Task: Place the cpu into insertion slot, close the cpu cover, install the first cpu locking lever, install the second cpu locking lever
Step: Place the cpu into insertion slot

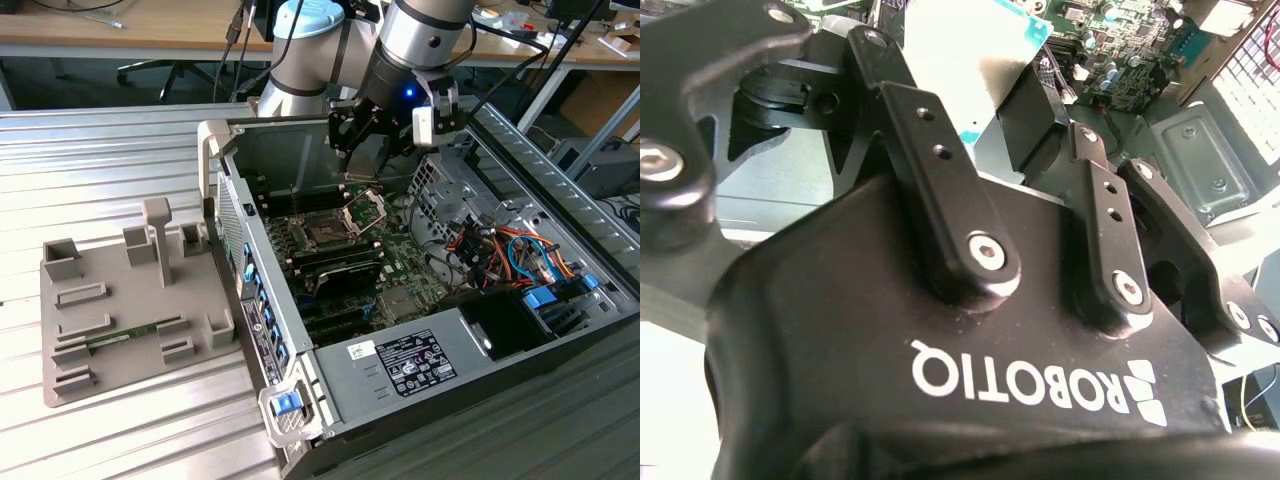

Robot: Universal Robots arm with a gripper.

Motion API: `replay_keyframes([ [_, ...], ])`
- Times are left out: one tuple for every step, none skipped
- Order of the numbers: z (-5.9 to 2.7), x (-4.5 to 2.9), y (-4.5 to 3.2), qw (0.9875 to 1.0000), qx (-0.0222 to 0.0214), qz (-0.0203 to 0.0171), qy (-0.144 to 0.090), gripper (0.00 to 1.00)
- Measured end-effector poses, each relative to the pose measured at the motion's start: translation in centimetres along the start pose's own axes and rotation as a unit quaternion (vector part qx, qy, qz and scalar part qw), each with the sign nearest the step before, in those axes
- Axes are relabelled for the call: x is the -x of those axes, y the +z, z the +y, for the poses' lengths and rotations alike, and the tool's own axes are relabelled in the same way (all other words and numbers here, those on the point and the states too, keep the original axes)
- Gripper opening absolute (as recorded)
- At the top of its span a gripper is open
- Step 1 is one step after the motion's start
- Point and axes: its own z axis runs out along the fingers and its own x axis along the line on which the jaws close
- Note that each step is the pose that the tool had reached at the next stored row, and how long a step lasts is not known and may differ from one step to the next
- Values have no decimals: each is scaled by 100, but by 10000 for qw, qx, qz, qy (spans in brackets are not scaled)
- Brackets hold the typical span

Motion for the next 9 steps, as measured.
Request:
replay_keyframes([
  [0,0,0,10000,0,0,2,54],
  [0,0,1,10000,0,0,4,54],
  [0,0,1,10000,0,-1,6,54],
  [0,0,1,10000,0,-1,9,54],
  [0,0,2,10000,0,-1,11,54],
  [0,0,2,10000,1,-1,13,54],
  [0,0,2,10000,0,-1,16,54],
  [0,0,3,10000,0,-2,19,54],
  [0,0,3,10000,1,-2,21,54],
])
